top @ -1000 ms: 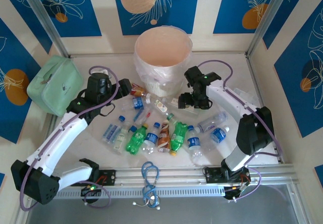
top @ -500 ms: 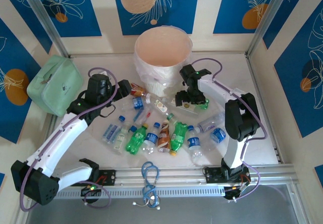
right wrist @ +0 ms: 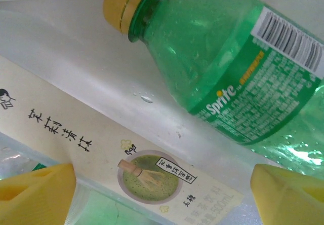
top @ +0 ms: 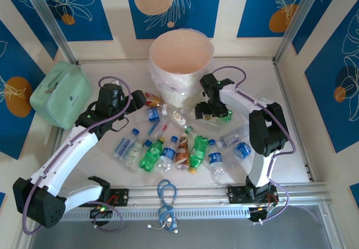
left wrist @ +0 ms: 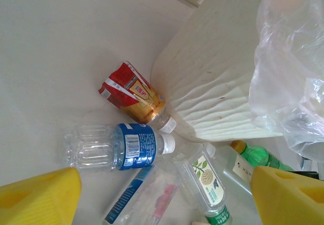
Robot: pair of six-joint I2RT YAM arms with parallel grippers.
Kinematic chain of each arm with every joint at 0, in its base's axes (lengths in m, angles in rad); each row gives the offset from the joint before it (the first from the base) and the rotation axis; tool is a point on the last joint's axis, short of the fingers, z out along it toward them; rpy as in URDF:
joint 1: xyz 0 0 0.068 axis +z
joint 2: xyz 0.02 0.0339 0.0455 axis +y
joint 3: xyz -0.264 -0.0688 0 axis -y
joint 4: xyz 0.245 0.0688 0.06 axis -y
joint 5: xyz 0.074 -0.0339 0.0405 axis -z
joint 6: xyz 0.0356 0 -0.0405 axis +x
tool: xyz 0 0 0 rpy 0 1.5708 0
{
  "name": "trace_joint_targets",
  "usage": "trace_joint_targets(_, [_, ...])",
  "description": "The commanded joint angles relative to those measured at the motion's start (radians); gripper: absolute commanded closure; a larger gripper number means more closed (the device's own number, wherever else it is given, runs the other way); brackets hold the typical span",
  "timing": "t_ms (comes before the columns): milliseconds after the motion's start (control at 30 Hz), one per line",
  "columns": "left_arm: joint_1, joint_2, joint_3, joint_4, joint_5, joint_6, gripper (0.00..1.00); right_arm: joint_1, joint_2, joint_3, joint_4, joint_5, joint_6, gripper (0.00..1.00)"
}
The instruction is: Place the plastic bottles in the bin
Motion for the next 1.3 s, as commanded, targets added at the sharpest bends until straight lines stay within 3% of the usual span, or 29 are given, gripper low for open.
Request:
trace_joint_targets(0, [-0.006,-0.005,-0.006,-0.001,0.016,-0.019,0.14,0.006,-0.028,-0.042,-0.020,-0.022,0.003,0.12])
trace_joint_targets(367, [-0.006,0.004,-0.006,0.000,0.015,-0.030,0.14,0.024,-0.079,-0.095,-0.021,-0.032,0.028,0.15])
trace_joint_targets(567, [-0.006,0.011,0.000,-0.002,0.019,-0.034,0.15,0.022,-0.065,-0.105,-0.011,0.008,0.036,0.07])
trace_joint_targets(767, [-0.006,0.018,0.004,0.000,0.019,-0.036,0.15,0.017,-0.037,-0.096,-0.001,-0.002,0.022,0.11])
trace_joint_targets(1267, [-0.006,0.008,-0.034,0.010,0.022,-0.057,0.15,0.053,-0.010,-0.136,0.023,0.030,0.019,0.12])
